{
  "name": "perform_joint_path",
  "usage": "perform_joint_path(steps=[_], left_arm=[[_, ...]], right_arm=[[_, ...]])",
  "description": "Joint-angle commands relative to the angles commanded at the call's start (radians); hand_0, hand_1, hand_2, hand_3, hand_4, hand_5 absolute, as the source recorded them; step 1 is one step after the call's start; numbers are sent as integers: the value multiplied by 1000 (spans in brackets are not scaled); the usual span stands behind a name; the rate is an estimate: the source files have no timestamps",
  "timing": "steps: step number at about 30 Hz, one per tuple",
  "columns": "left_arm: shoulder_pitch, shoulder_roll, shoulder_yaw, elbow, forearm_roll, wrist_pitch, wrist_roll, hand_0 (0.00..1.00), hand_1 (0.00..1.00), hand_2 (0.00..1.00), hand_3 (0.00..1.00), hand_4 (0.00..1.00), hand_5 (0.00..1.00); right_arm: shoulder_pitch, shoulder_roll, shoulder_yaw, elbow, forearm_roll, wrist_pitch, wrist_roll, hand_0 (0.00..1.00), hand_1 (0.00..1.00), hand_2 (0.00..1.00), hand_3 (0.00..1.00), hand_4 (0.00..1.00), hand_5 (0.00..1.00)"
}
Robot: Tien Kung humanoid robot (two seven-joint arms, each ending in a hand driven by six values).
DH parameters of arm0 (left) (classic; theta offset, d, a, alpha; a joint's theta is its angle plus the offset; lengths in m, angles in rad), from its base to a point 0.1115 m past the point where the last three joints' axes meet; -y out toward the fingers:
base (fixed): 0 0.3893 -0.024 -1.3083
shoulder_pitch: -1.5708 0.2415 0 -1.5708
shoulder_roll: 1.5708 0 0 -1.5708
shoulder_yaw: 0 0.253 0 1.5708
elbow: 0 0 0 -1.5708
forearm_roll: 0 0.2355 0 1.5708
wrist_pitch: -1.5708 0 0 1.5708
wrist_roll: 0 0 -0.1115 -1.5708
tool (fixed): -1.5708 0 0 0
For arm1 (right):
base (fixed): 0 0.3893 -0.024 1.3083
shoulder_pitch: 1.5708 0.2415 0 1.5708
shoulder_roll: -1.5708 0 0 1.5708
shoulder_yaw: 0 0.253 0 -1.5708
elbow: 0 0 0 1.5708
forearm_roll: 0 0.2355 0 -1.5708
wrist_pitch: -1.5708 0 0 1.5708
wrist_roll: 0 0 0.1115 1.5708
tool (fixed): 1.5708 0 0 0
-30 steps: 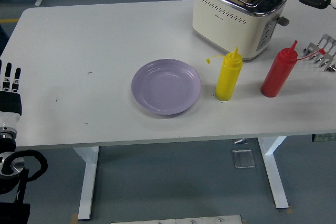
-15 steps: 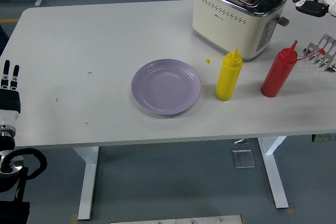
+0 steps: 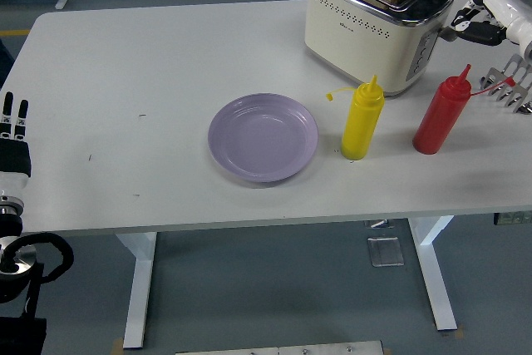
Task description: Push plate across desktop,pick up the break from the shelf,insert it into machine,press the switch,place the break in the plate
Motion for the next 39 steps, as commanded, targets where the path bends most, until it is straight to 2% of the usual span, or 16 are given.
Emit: perform_joint_path(steps=[39], left_arm=[[-7,-3,-1,-2,-7,1,-2,850,858,859,795,579,998]], right_arm=[[9,41,-62,-77,19,-11,8,276,409,586,537,260,665]])
